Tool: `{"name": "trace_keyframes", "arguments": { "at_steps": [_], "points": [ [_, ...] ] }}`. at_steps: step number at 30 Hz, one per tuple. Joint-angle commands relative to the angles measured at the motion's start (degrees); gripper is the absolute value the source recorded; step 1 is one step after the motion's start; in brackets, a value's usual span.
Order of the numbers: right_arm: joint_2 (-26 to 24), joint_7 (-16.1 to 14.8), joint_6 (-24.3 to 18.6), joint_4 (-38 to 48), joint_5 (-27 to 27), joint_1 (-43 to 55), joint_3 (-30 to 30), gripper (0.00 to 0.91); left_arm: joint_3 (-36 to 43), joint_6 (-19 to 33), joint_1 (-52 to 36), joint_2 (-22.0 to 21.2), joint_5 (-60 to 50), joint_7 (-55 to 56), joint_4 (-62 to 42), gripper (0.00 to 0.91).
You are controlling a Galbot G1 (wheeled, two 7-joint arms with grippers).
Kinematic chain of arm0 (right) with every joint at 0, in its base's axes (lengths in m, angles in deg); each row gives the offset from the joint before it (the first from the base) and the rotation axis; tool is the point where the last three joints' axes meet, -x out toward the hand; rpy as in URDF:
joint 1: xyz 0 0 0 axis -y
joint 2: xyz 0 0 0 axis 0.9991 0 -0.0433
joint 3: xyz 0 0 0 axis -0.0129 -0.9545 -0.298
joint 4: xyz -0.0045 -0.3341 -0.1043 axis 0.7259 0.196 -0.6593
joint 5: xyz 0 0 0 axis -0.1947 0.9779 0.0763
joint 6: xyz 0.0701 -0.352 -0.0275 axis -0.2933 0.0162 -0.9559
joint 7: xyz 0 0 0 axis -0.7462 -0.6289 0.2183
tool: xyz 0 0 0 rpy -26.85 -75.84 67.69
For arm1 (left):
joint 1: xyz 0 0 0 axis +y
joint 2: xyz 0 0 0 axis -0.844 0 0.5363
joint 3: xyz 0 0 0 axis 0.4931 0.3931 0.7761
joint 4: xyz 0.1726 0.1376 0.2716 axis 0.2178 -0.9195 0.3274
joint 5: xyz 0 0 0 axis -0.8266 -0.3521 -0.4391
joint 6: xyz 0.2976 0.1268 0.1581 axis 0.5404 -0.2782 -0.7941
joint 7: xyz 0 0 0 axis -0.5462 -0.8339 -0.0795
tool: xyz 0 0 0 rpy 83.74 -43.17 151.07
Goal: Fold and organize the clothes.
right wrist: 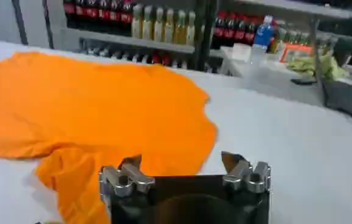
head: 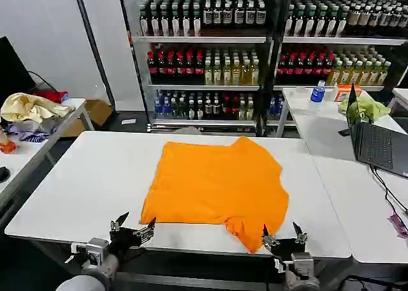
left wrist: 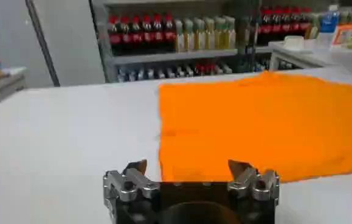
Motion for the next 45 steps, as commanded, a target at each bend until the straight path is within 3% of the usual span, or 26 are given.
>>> {"name": "trace_keyframes", "arguments": {
  "at_steps": [1,10,11,12,14,15,40,45],
  "points": [
    [1.88,0.88,1.2,3.02,0.3,1.58,-3.39,0.907,3.95,-2.3,-6.89,1.44,3.96,2.79,-7.46,0.907],
    [2.58,1.26,1.23,4.03,0.43,1.38,-4.13,0.907,5.82,-2.29,-9.98,0.85,3.47,3.5,-9.92,0.877],
    [2.59,1.26,1.24,4.13,0.19,1.3,-4.15,0.776,6.01,-2.29,-10.12,0.7,3.37,3.49,-10.09,0.695],
    [2.63,1.27,1.24,4.24,0.01,1.18,-4.23,0.605,6.16,-2.3,-10.18,0.64,3.29,3.49,-10.2,0.322],
    [2.74,1.23,1.26,4.37,-0.32,0.89,-4.48,0.03,6.37,-2.29,-10.21,0.5,3.13,3.46,-10.35,0.04],
    [2.78,1.2,1.25,4.42,-0.39,0.81,-4.55,0.0,6.49,-2.29,-10.2,0.43,3.07,3.46,-10.36,0.03],
    [2.28,0.86,1.18,3.34,-3.87,-1.24,-3.65,0.0,6.19,-1.03,-8.1,-0.03,3.75,1.64,-9.23,0.01],
    [1.95,0.74,-0.75,0.8,-3.45,-1.6,-3.21,0.0,5.35,-0.13,-7.56,0.45,5.34,0.44,-7.3,0.01]
  ]
}}
